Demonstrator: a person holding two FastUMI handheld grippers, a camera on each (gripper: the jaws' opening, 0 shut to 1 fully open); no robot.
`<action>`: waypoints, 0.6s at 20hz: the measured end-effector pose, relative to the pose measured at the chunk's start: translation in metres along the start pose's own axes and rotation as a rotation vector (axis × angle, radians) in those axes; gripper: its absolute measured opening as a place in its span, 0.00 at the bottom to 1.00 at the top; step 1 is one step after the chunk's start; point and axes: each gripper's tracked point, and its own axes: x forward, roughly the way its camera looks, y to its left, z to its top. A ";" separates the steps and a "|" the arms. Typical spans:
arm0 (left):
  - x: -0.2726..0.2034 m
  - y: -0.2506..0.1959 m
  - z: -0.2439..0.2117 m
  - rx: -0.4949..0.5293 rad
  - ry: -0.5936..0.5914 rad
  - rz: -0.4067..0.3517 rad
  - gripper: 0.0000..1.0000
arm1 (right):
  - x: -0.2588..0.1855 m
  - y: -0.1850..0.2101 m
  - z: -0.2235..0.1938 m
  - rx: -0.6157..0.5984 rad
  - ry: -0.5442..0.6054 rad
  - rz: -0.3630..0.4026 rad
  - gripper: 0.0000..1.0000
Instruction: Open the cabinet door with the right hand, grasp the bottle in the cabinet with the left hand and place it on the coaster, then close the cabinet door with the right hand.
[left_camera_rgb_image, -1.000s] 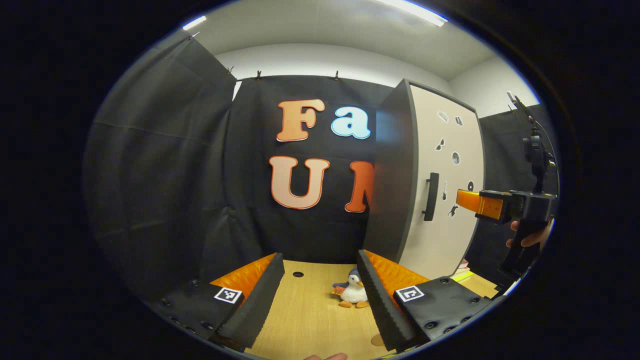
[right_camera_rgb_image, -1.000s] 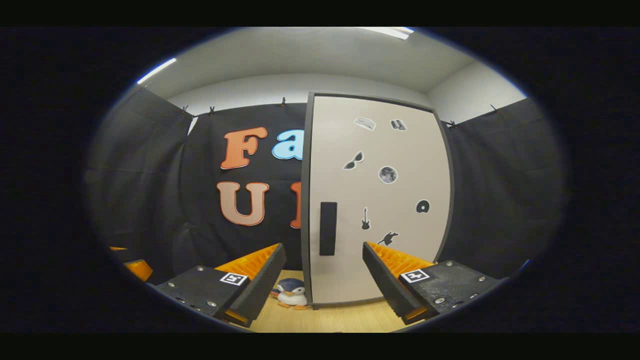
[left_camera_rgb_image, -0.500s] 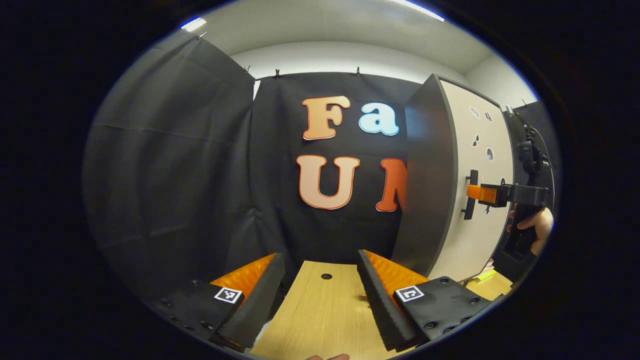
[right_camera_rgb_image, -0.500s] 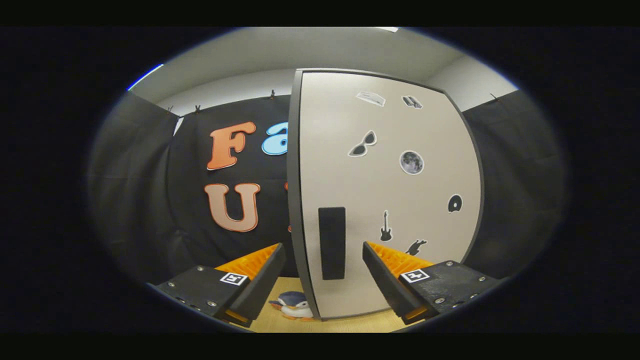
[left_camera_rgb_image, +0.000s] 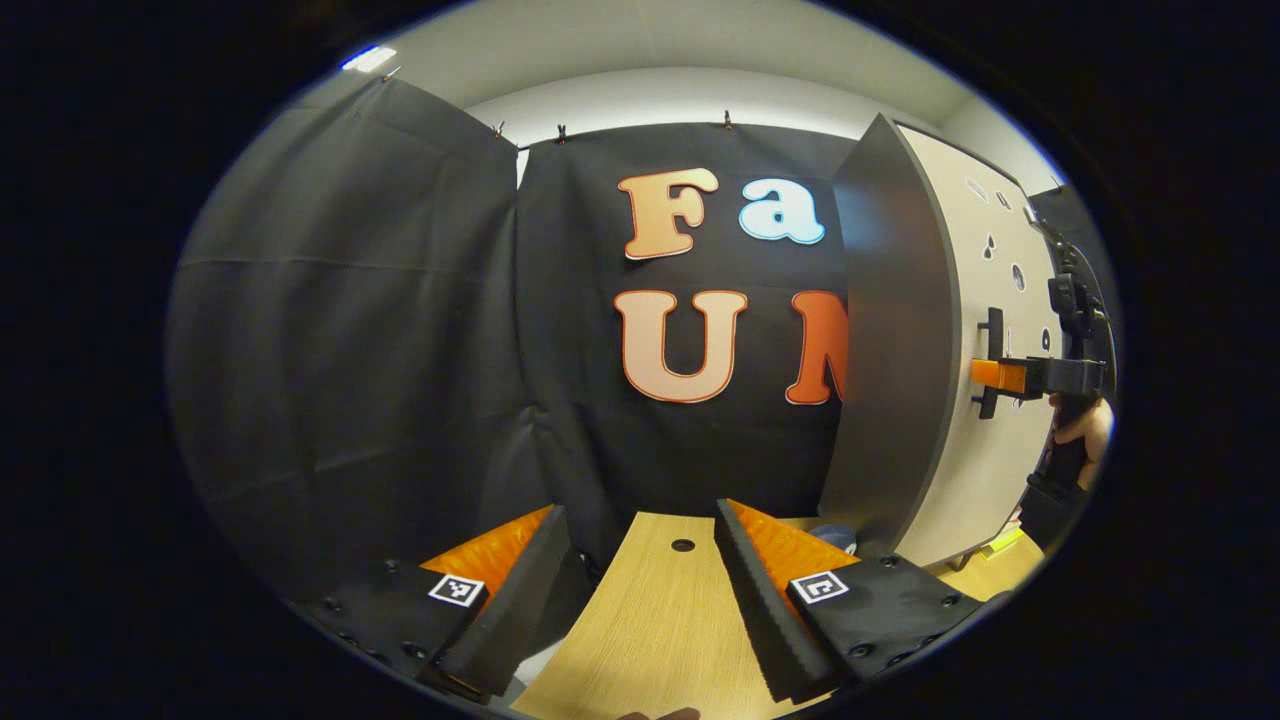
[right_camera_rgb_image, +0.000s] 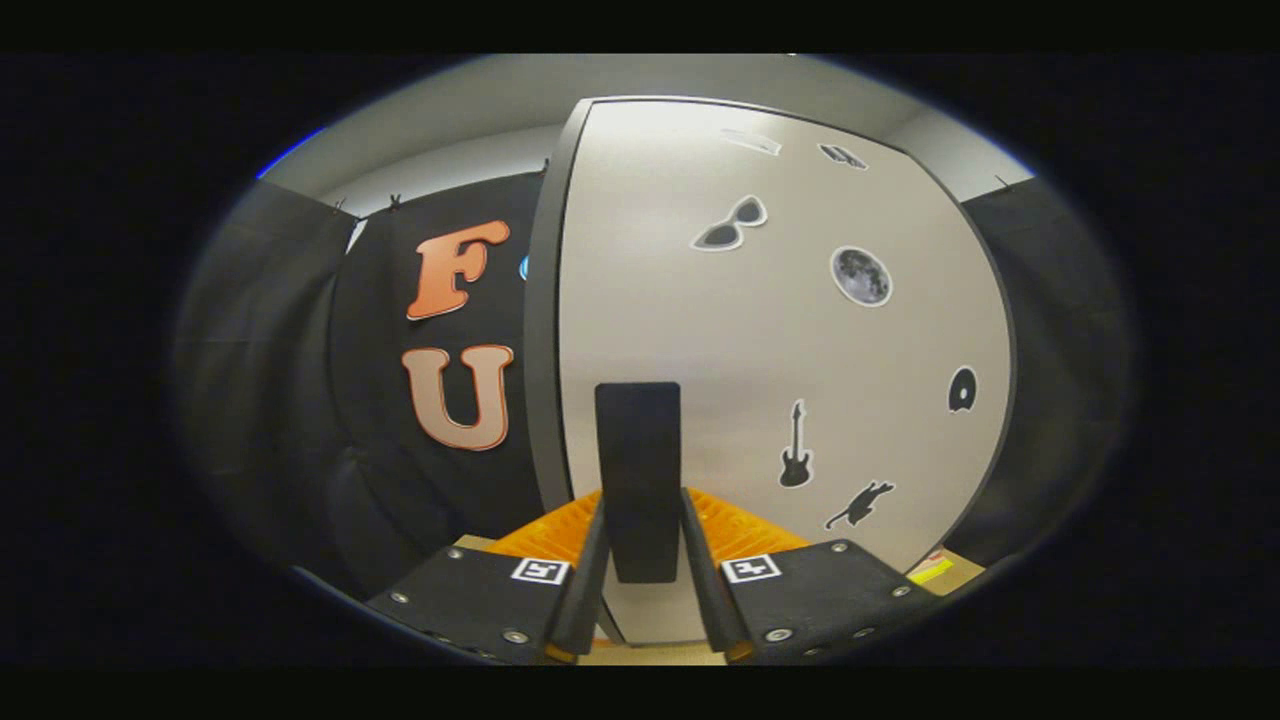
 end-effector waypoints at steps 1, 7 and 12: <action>-0.001 0.000 0.000 0.008 0.000 0.003 0.95 | 0.000 -0.001 -0.001 -0.008 0.007 0.001 0.37; -0.009 -0.004 -0.001 -0.013 0.006 -0.007 0.96 | -0.011 -0.003 -0.002 0.022 0.031 -0.004 0.31; -0.038 -0.002 -0.002 -0.008 0.001 -0.027 0.95 | -0.055 -0.007 0.002 0.047 0.032 -0.010 0.24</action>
